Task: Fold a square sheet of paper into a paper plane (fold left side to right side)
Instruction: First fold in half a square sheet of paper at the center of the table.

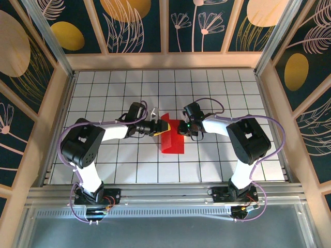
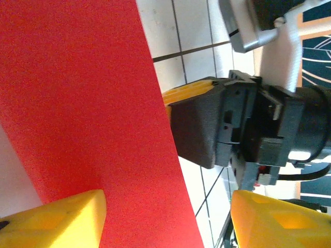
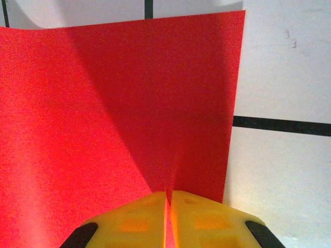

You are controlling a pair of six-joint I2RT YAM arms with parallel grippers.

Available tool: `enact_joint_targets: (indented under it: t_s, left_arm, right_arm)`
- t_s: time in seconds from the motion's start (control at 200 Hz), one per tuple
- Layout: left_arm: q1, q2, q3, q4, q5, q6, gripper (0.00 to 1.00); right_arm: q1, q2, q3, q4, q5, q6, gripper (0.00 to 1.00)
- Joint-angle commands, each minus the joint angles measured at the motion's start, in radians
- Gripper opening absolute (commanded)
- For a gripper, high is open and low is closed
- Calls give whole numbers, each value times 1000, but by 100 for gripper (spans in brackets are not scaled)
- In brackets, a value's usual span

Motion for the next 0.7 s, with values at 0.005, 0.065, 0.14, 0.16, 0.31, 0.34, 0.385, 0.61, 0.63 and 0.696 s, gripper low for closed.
enact_joint_targets:
  t_s: [0.005, 0.065, 0.14, 0.16, 0.31, 0.34, 0.385, 0.61, 0.63, 0.696]
  left_arm:
    - [-11, 23, 26, -23, -11, 12, 63]
    - [-12, 27, 24, -33, -22, 19, 59]
    - [-14, 29, 25, -49, -38, 31, 48]
    - [-14, 31, 24, -53, -42, 32, 45]
    - [-14, 42, 26, -64, -60, 39, 23]
    - [-14, 45, 26, -67, -64, 39, 20]
    - [-14, 47, 27, -69, -69, 40, 17]
    - [-14, 48, 27, -74, -80, 42, 10]
    - [-14, 48, 26, -73, -80, 42, 10]
    - [-14, 47, 26, -72, -81, 41, 9]
  right_arm:
    - [12, 7, -18, -9, 32, -5, 14]
    - [12, -4, -23, 4, 22, 0, 13]
    - [12, -18, -26, 16, 19, 6, 12]
    - [12, -23, -27, 18, 18, 6, 12]
    - [9, -59, -34, 42, 10, 16, 10]
    - [9, -66, -34, 46, 8, 19, 10]
    - [8, -79, -35, 51, 10, 21, 10]
    - [-31, -187, -80, 67, 13, 27, 19]
    - [-38, -198, -90, 75, -1, 29, 21]
    - [-59, -232, -124, 112, -64, 35, 30]
